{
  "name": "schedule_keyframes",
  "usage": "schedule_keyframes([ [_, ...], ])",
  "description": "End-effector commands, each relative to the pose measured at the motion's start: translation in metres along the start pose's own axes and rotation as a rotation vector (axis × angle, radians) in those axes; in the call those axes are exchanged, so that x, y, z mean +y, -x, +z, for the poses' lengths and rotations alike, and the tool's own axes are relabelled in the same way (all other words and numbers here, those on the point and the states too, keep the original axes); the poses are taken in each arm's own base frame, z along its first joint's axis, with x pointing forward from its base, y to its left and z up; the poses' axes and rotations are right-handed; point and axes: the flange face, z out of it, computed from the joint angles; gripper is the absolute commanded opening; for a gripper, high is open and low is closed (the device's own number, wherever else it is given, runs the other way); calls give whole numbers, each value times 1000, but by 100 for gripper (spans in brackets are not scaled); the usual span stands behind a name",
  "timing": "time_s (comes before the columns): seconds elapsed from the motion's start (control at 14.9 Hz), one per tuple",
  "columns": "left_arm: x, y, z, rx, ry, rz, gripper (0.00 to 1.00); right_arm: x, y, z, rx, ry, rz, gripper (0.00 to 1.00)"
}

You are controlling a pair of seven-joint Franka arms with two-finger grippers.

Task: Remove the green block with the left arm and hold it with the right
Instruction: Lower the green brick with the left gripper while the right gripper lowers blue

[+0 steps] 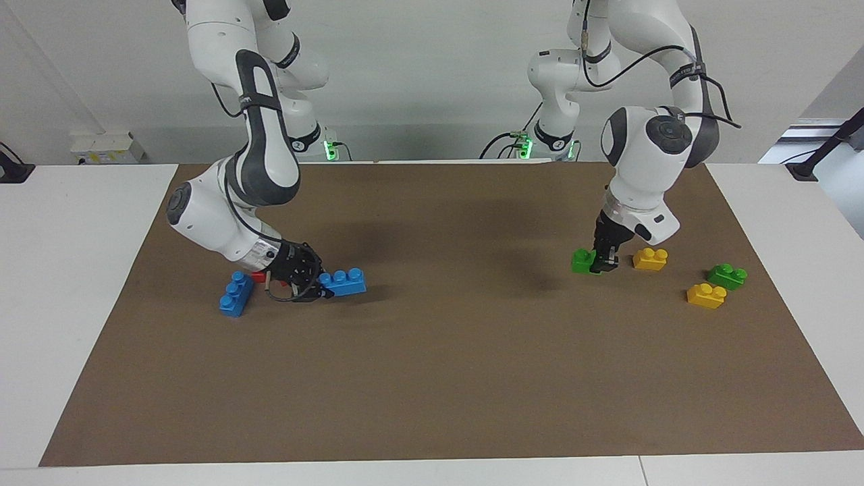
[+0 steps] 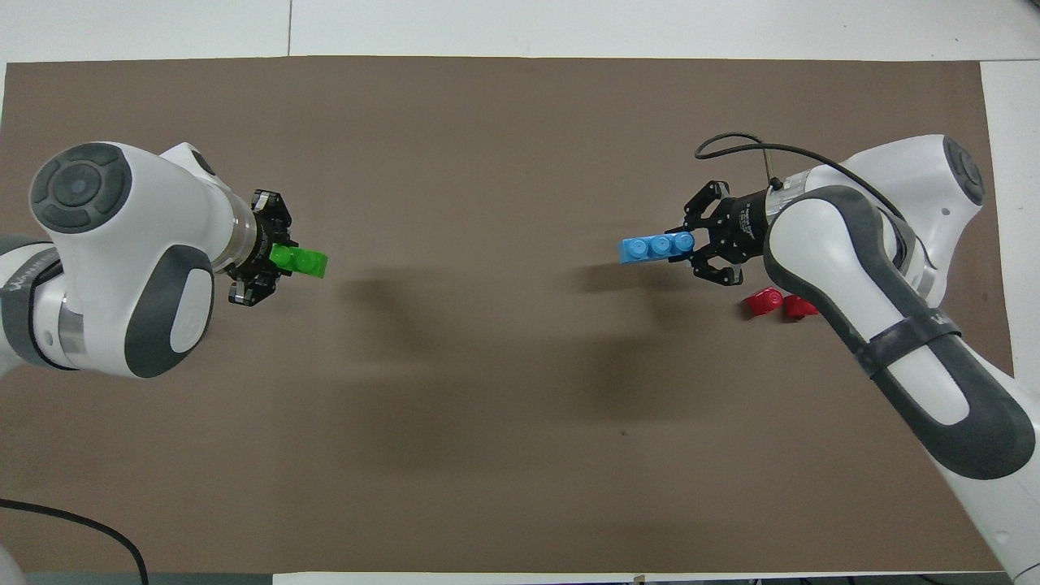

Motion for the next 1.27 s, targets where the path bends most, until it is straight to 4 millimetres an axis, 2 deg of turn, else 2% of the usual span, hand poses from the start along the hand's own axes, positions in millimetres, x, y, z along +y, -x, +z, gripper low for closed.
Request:
schedule_keyframes([
  [0.0, -14, -31, 5, -7, 6, 81, 0, -9, -26, -9, -5, 14, -44, 0],
  [0.13, -15, -44, 8, -2, 15, 122, 0, -13, -48, -7, 12, 26, -62, 0],
  [0.27, -16, -63, 20, -1, 17, 158, 0, -11, -66, -3, 11, 30, -77, 0],
  [0.47, -18, -92, 33, 14, 43, 212, 0, -11, -85, -5, 12, 21, -61, 0],
  [0.67, -15, -104, 54, 21, 55, 269, 0, -7, -101, -13, 19, 11, -54, 0],
  [0.8, -11, -112, 72, 25, 64, 262, 0, -6, -118, -9, 33, 6, -59, 0],
  [1.14, 0, -122, 93, 33, 75, 319, 0, -4, -125, -7, 44, -9, -46, 0],
  [1.2, -2, -130, 94, 35, 77, 322, 0, -4, -128, -6, 52, -18, -42, 0],
])
